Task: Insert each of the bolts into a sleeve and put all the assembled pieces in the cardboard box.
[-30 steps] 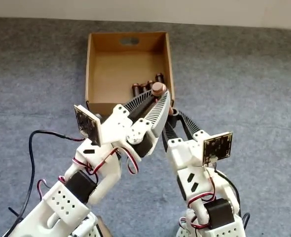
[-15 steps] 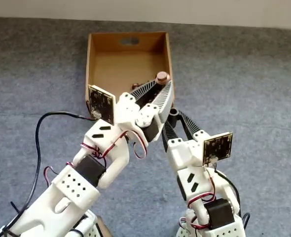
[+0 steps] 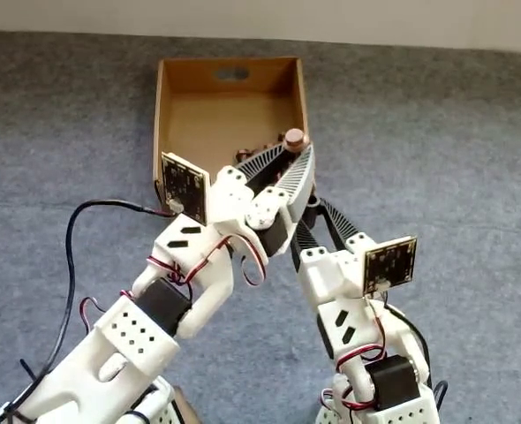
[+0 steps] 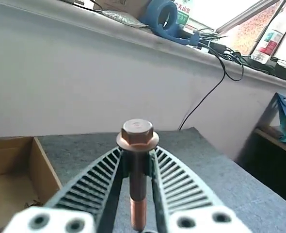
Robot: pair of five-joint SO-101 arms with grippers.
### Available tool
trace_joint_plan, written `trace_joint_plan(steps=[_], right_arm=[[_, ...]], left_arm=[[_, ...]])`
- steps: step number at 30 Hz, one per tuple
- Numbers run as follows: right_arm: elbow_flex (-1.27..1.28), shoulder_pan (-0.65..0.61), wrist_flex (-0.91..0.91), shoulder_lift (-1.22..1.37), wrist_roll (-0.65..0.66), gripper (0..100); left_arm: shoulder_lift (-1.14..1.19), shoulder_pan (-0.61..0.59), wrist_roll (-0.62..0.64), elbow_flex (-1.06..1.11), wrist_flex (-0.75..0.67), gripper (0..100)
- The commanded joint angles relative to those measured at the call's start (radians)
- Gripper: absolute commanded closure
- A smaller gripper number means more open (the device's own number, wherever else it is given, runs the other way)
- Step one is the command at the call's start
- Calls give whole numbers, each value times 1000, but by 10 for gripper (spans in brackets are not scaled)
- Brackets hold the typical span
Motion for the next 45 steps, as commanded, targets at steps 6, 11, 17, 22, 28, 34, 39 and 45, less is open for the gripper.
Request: trace_joint_plan(steps=[6,11,17,22,28,34,39,45], right_arm=[[-22,10,2,-5,-9,992],[-22,10,2,-5,-9,992],[-22,10,2,-5,-9,992],[-21,10,2,-5,-9,992],[-21,10,2,-5,-9,992],[-21,10,2,-5,-9,992],[-21,10,2,-5,-9,992],[-21,10,2,-5,-9,992]], left_arm=[[-113,15,8,-7,17,992],[-216,13,8,-7,112,992],[-211,18,8,-7,107,992],[-93,18,8,-16,106,992],[-12,18,8,-62,107,992],[-12,18,8,-81,110,992],[-13,16,8,-76,130,992],[-48,18,8,-131,331,992]])
